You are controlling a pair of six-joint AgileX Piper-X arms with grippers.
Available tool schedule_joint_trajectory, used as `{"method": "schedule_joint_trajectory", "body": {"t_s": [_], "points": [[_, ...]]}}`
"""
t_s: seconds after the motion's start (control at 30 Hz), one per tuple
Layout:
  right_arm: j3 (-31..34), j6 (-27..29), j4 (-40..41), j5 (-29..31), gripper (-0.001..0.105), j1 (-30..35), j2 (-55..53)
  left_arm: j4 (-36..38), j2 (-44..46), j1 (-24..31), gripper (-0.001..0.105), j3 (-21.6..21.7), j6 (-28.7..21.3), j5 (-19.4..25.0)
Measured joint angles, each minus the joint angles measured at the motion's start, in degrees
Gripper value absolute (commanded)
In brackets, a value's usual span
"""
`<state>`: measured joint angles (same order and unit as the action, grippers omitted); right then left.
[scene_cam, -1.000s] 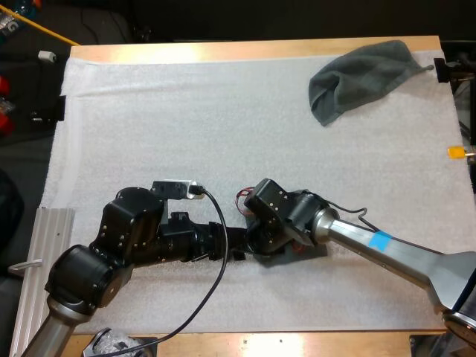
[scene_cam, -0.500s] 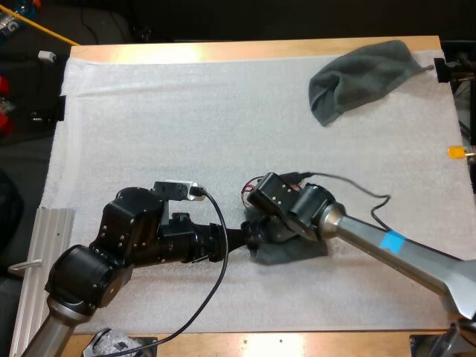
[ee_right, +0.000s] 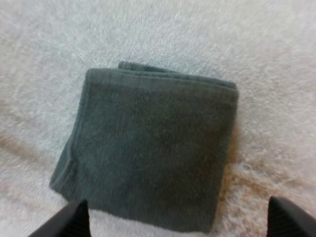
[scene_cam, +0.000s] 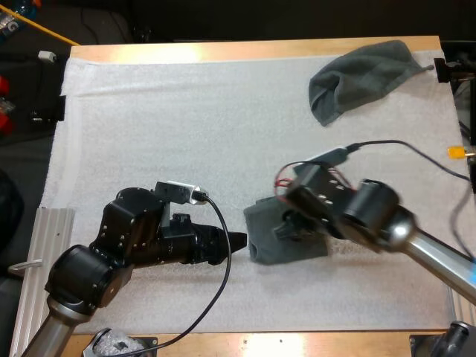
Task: Pick towel from pile, fold and stack
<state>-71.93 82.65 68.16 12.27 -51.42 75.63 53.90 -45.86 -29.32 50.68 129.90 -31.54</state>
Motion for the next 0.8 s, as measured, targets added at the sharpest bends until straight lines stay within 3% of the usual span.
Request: {"method": "schedule_joint_trajectory", "body": {"t_s": [0.23, 0.43, 0.57, 0.8], "points": [[0.0, -0.4, 5.9, -0.9, 0.068, 0.0, -11.6, 0.0, 0.0, 0.0, 0.068, 0.0, -1.0, 0.0], [0.0, -3.5, 10.3, -7.2, 0.068, 0.0, -21.4, 0.0, 0.0, 0.0, 0.068, 0.0, -1.2, 0.0], [0.0, -5.9, 11.0, -12.0, 0.068, 0.0, -26.6, 0.0, 0.0, 0.0, 0.068, 0.0, -1.3, 0.0], [-0.1, -9.0, 11.1, -13.4, 0.068, 0.0, -32.5, -0.2, -0.4, 0.0, 0.068, 0.0, -3.7, 0.0]]}}
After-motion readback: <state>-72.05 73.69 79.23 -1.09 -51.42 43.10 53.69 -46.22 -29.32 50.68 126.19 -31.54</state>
